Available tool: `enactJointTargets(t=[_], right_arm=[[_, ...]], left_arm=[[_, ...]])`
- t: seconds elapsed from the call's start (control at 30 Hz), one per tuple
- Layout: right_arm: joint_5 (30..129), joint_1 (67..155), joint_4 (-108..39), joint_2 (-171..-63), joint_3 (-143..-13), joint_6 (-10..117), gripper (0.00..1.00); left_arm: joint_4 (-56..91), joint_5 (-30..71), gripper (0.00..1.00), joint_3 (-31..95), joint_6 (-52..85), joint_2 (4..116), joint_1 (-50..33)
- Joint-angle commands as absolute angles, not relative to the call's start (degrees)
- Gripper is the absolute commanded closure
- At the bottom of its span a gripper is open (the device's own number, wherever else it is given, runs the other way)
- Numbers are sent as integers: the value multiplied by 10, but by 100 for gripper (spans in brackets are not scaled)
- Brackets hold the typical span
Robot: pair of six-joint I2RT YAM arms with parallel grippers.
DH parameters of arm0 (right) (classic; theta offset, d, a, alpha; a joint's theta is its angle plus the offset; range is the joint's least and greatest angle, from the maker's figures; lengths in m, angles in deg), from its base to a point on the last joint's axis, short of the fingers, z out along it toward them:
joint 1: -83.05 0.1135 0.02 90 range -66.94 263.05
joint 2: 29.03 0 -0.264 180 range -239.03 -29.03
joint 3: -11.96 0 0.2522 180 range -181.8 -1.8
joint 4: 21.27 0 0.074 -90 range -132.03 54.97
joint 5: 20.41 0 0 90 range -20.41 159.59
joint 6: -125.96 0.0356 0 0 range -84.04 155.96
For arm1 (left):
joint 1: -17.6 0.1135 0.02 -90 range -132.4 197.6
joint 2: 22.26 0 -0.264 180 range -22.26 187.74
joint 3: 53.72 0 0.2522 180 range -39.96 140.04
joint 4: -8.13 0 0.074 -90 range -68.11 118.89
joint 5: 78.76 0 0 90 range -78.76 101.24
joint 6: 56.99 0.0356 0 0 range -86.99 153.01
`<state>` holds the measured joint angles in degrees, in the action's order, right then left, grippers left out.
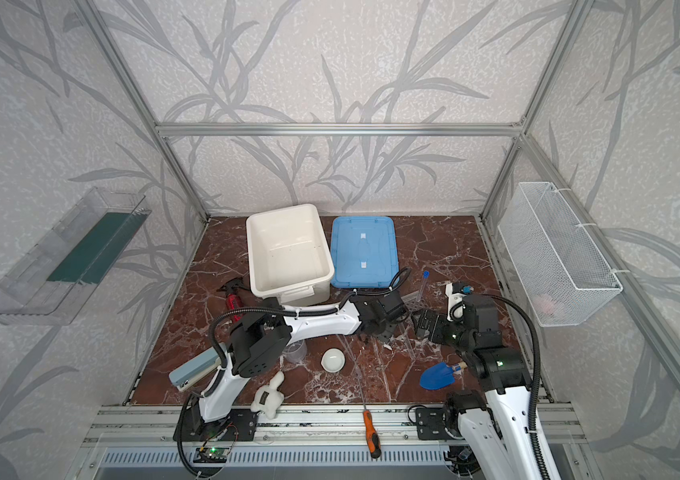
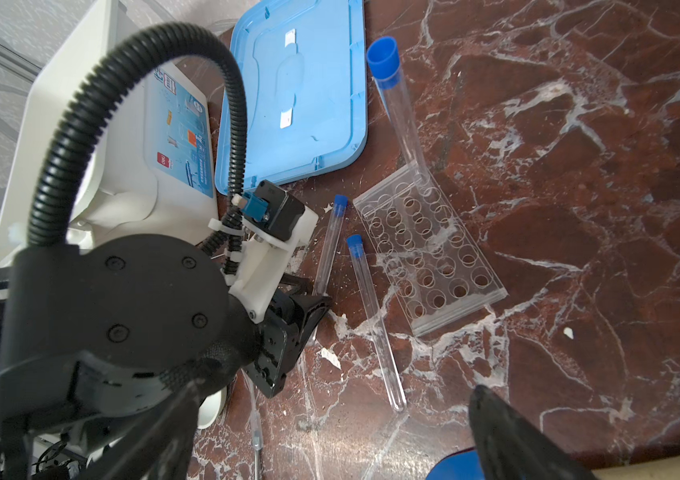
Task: Organize the chemistry lab equipment
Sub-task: 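Grasp a second blue-capped test tube with the left gripper and lift it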
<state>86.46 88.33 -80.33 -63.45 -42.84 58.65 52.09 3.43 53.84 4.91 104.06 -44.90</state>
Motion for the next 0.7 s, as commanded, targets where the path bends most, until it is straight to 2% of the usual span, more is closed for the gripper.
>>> enactJointTargets(t=[0.0,0.03,0.23,0.3,0.43,0.67], right_arm=[[870,882,-805,-633,-431,586,1],[869,882,-805,-633,-432,586,1],[863,882,-802,-626,-429,587,1],[862,882,-802,-627,-429,588,1],[866,882,-798,-631,-427,590,1],[891,882,-779,-648,-420,590,1]], left_arm=[[553,31,65,552,53,1055,-448],[548,35,69,547,49,1053,-447],[504,57,72,495,26,1020,-439],[491,61,79,479,25,1005,-437],[429,83,84,425,30,961,-429],[355,99,84,353,50,898,-418]])
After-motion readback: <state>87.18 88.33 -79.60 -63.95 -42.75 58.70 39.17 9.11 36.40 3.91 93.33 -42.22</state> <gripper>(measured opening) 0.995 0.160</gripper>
